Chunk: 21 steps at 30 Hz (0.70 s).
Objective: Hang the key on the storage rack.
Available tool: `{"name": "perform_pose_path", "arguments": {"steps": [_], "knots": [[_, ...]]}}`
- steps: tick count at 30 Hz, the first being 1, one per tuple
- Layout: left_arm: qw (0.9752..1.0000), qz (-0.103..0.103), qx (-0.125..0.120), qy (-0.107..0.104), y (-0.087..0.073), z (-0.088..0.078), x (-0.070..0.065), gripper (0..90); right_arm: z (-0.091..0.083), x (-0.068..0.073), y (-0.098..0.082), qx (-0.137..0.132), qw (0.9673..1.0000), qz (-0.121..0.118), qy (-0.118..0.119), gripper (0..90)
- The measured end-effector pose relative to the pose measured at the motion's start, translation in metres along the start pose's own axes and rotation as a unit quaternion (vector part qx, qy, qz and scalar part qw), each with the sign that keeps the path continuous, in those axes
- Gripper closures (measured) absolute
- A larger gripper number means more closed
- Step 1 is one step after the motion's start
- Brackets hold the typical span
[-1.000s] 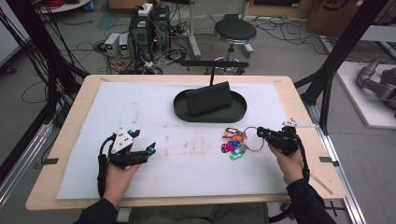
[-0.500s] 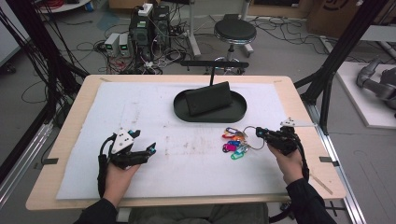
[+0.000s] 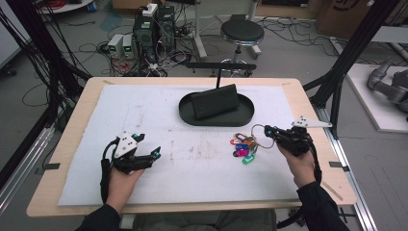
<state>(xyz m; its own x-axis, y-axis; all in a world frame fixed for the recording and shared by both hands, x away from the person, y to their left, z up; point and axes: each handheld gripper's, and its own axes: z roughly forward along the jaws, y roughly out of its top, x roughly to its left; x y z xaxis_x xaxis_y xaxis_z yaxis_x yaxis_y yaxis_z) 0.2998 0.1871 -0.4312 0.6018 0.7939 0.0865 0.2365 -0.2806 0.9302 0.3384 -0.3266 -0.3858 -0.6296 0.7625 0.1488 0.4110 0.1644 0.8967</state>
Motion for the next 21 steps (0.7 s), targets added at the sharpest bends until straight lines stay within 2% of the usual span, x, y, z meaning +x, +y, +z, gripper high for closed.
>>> {"name": "perform_pose_path", "arguments": {"steps": [7, 21], "knots": [[1.0, -0.002, -0.005, -0.003, 0.001, 0.001, -0.001, 24.5, -0.007, 0.006, 0.015, -0.004, 0.9998, -0.02, 0.007, 87.5], [0.9999, 0.001, -0.008, -0.01, 0.004, 0.003, -0.004, 24.6, -0.017, 0.01, 0.036, -0.018, 0.999, -0.034, 0.02, 87.7]]}}
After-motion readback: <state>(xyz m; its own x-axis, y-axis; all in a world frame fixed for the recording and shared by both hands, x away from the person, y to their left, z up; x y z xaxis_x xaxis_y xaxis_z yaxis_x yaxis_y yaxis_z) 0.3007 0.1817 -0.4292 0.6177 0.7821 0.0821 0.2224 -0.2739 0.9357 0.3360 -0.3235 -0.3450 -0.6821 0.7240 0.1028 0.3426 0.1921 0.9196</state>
